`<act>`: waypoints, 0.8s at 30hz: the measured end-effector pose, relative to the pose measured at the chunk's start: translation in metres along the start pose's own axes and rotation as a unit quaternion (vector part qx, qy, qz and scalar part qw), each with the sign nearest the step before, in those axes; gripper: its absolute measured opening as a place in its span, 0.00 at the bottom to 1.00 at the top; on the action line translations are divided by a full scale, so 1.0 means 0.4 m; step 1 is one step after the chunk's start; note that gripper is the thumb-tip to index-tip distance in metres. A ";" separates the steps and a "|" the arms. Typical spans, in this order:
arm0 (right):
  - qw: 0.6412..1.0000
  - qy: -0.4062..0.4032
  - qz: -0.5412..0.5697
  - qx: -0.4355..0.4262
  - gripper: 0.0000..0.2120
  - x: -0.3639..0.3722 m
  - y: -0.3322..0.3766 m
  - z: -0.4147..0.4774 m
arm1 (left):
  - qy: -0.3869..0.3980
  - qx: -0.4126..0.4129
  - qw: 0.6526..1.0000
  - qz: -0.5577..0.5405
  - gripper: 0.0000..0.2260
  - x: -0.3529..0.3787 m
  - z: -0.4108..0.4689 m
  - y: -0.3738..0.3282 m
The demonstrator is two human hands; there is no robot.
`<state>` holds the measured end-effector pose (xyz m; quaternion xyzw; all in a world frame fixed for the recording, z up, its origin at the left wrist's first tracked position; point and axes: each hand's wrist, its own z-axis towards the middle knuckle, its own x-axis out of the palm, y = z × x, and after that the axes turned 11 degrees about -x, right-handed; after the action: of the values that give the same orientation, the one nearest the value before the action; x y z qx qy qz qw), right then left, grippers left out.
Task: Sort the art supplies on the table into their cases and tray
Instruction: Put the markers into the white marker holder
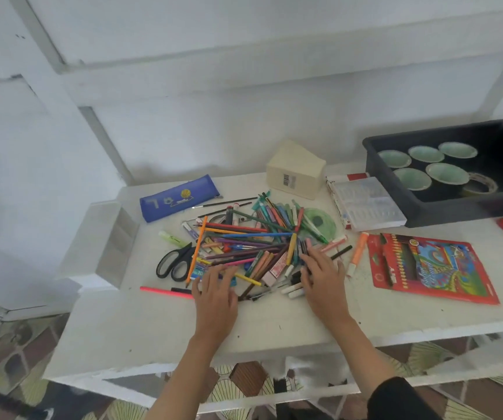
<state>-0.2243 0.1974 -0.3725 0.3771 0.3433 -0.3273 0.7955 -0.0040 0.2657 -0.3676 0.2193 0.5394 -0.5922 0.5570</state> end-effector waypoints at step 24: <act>0.998 0.045 -0.039 -0.004 0.15 -0.005 0.019 0.004 | 0.045 -0.369 0.912 0.176 0.37 -0.322 0.392 0.339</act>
<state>-0.2191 0.2005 -0.3672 0.3745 0.3947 -0.3392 0.7674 0.2076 0.2093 -0.2596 0.1164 0.6965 -0.2330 0.6686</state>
